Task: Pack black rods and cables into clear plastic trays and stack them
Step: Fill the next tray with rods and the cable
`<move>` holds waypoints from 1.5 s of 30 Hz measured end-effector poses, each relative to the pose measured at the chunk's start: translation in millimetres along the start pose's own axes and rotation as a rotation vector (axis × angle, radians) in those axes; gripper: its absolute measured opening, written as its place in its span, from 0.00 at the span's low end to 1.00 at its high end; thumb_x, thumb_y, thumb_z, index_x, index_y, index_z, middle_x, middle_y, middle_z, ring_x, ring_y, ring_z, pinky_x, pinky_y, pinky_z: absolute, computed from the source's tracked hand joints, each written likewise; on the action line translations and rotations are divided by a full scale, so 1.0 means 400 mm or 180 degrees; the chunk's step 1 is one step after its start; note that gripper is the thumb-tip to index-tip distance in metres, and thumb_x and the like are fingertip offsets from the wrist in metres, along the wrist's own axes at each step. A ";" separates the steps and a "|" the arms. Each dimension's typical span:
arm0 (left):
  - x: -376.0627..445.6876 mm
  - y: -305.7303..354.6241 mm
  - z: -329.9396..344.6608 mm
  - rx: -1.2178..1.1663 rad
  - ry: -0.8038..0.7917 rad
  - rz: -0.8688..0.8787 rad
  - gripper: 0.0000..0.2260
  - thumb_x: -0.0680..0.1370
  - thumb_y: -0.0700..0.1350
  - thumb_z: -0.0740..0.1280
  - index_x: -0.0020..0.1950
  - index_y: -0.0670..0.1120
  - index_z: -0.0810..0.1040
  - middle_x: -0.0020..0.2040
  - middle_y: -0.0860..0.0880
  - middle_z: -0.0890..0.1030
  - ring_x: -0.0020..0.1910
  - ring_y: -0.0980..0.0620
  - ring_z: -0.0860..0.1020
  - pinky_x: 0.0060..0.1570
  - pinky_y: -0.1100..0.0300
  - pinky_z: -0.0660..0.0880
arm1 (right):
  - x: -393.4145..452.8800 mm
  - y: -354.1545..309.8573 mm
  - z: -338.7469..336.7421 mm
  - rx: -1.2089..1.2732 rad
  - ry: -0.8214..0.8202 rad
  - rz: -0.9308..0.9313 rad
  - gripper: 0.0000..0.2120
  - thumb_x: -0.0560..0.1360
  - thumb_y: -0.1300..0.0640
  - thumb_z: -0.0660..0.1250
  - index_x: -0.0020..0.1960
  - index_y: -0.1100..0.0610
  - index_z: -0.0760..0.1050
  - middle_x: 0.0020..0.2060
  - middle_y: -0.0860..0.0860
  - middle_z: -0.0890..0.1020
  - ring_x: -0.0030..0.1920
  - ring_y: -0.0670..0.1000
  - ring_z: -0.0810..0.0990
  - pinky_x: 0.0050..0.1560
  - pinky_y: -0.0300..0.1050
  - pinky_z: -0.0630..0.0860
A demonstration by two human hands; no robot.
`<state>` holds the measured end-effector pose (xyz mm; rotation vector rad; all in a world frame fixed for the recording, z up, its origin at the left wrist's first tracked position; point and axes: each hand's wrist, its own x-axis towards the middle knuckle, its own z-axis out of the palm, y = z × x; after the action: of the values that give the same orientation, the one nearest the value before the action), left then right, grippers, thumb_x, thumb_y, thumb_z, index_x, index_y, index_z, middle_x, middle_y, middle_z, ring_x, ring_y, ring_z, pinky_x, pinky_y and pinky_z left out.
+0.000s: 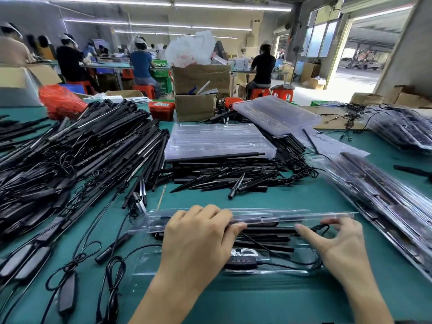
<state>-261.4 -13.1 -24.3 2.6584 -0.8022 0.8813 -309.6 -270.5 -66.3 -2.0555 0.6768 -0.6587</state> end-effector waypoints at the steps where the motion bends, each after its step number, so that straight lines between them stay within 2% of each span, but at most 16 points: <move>1: 0.002 0.001 0.000 0.0006 0.0015 0.0001 0.18 0.79 0.61 0.58 0.41 0.54 0.81 0.37 0.57 0.81 0.35 0.54 0.80 0.33 0.57 0.73 | -0.002 -0.002 0.001 0.0038 0.0078 -0.0026 0.22 0.62 0.45 0.82 0.45 0.49 0.72 0.50 0.51 0.76 0.54 0.53 0.75 0.51 0.48 0.71; 5: 0.006 0.001 -0.002 0.0018 -0.0039 -0.0041 0.18 0.80 0.62 0.58 0.41 0.54 0.81 0.37 0.57 0.81 0.36 0.54 0.79 0.34 0.57 0.73 | -0.022 0.001 0.004 0.0017 0.0372 -0.0394 0.21 0.61 0.46 0.83 0.42 0.49 0.73 0.41 0.48 0.79 0.42 0.50 0.78 0.39 0.42 0.71; 7: 0.008 0.000 -0.002 0.0025 -0.0073 -0.0061 0.18 0.80 0.62 0.57 0.41 0.55 0.81 0.37 0.57 0.81 0.36 0.54 0.79 0.34 0.57 0.73 | -0.033 0.004 0.004 -0.0082 0.0444 -0.0676 0.20 0.61 0.48 0.83 0.43 0.48 0.74 0.42 0.45 0.79 0.44 0.48 0.78 0.42 0.43 0.72; 11: 0.009 0.000 -0.001 0.0031 -0.0043 -0.0060 0.18 0.80 0.63 0.57 0.42 0.54 0.81 0.37 0.57 0.81 0.36 0.54 0.79 0.35 0.57 0.73 | -0.041 0.013 -0.008 -0.0098 0.0296 -0.1160 0.17 0.60 0.49 0.81 0.45 0.48 0.80 0.44 0.42 0.80 0.47 0.44 0.78 0.50 0.24 0.68; 13: 0.009 0.000 -0.002 0.0019 -0.0051 -0.0071 0.20 0.80 0.63 0.55 0.42 0.55 0.81 0.37 0.57 0.81 0.36 0.54 0.79 0.35 0.57 0.74 | -0.047 0.013 -0.009 -0.0143 0.0102 -0.1307 0.14 0.60 0.49 0.80 0.42 0.51 0.82 0.44 0.43 0.81 0.46 0.45 0.78 0.52 0.23 0.66; 16: 0.010 0.000 -0.001 0.0005 -0.0054 -0.0074 0.21 0.80 0.63 0.54 0.42 0.55 0.81 0.37 0.57 0.80 0.36 0.54 0.78 0.36 0.56 0.75 | -0.054 0.014 -0.007 -0.0278 -0.0127 -0.1457 0.12 0.60 0.49 0.79 0.40 0.53 0.84 0.45 0.45 0.82 0.48 0.43 0.78 0.55 0.23 0.67; 20: 0.009 0.000 -0.001 0.0022 -0.0028 -0.0056 0.20 0.80 0.63 0.54 0.42 0.55 0.81 0.37 0.58 0.80 0.35 0.55 0.78 0.35 0.58 0.74 | -0.066 0.011 -0.018 -0.0277 -0.0461 -0.1401 0.18 0.64 0.41 0.74 0.47 0.53 0.87 0.52 0.41 0.84 0.53 0.41 0.82 0.59 0.26 0.69; 24: 0.007 -0.001 0.003 0.0013 0.0000 -0.0032 0.20 0.80 0.63 0.55 0.42 0.55 0.81 0.36 0.58 0.80 0.35 0.55 0.78 0.35 0.58 0.73 | -0.079 0.006 -0.028 -0.0379 -0.0504 -0.1508 0.15 0.63 0.39 0.74 0.46 0.44 0.83 0.58 0.39 0.82 0.59 0.45 0.80 0.61 0.42 0.72; 25: 0.007 -0.001 0.003 0.0024 0.0003 -0.0028 0.19 0.80 0.63 0.55 0.42 0.55 0.81 0.36 0.58 0.80 0.35 0.55 0.78 0.35 0.59 0.73 | -0.080 0.005 -0.029 -0.0371 -0.0502 -0.1501 0.13 0.63 0.40 0.74 0.43 0.44 0.81 0.59 0.39 0.81 0.59 0.46 0.80 0.61 0.42 0.71; 29: 0.005 0.000 0.003 -0.0004 0.0015 -0.0026 0.20 0.80 0.63 0.55 0.41 0.55 0.81 0.36 0.58 0.80 0.35 0.55 0.79 0.34 0.59 0.72 | -0.075 0.009 -0.031 -0.0185 -0.0588 -0.1364 0.11 0.66 0.46 0.73 0.38 0.49 0.73 0.56 0.43 0.83 0.57 0.48 0.82 0.56 0.27 0.68; 32: 0.004 0.000 0.002 -0.0039 -0.0002 -0.0035 0.20 0.80 0.63 0.55 0.42 0.55 0.81 0.36 0.58 0.81 0.35 0.56 0.79 0.34 0.59 0.73 | -0.076 0.008 -0.022 -0.0299 -0.0480 -0.1491 0.10 0.72 0.47 0.68 0.38 0.50 0.69 0.53 0.43 0.83 0.54 0.45 0.81 0.53 0.46 0.71; 35: 0.005 0.000 0.001 -0.0033 -0.0036 -0.0040 0.20 0.80 0.63 0.54 0.42 0.55 0.81 0.37 0.58 0.81 0.35 0.55 0.79 0.34 0.58 0.74 | -0.081 0.006 -0.015 -0.0392 -0.0272 -0.1644 0.09 0.76 0.48 0.62 0.40 0.50 0.69 0.46 0.42 0.84 0.46 0.45 0.80 0.46 0.53 0.72; 38: 0.006 -0.001 -0.001 -0.0008 -0.0075 -0.0069 0.21 0.80 0.63 0.54 0.42 0.54 0.80 0.37 0.57 0.81 0.36 0.55 0.79 0.35 0.57 0.75 | -0.081 0.011 -0.017 -0.0368 -0.0229 -0.1638 0.09 0.79 0.47 0.60 0.42 0.50 0.70 0.39 0.42 0.80 0.43 0.46 0.77 0.43 0.51 0.71; 40: 0.006 -0.001 -0.002 0.0004 -0.0101 -0.0080 0.21 0.80 0.63 0.53 0.42 0.55 0.80 0.37 0.57 0.80 0.36 0.55 0.79 0.35 0.57 0.74 | -0.081 0.014 -0.020 -0.0339 -0.0450 -0.1674 0.07 0.81 0.44 0.60 0.48 0.46 0.71 0.43 0.40 0.78 0.48 0.46 0.77 0.50 0.49 0.71; 43: 0.005 0.000 0.000 0.0021 -0.0106 -0.0064 0.21 0.81 0.63 0.53 0.42 0.55 0.80 0.37 0.58 0.80 0.36 0.55 0.78 0.35 0.59 0.73 | -0.083 0.013 -0.022 -0.0783 -0.0918 -0.1983 0.19 0.76 0.35 0.59 0.62 0.43 0.71 0.50 0.36 0.75 0.55 0.44 0.72 0.54 0.40 0.66; 45: 0.004 0.001 0.000 0.0031 -0.0098 -0.0063 0.20 0.80 0.63 0.53 0.42 0.55 0.80 0.36 0.58 0.80 0.35 0.55 0.78 0.35 0.59 0.72 | -0.083 0.009 -0.021 -0.1036 -0.0987 -0.2183 0.21 0.73 0.33 0.63 0.60 0.44 0.74 0.50 0.37 0.74 0.53 0.44 0.71 0.53 0.39 0.67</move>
<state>-260.5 -14.0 -23.4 2.6899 -0.7790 0.8437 -339.8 -254.6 -71.8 -2.6407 -0.1341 -0.6018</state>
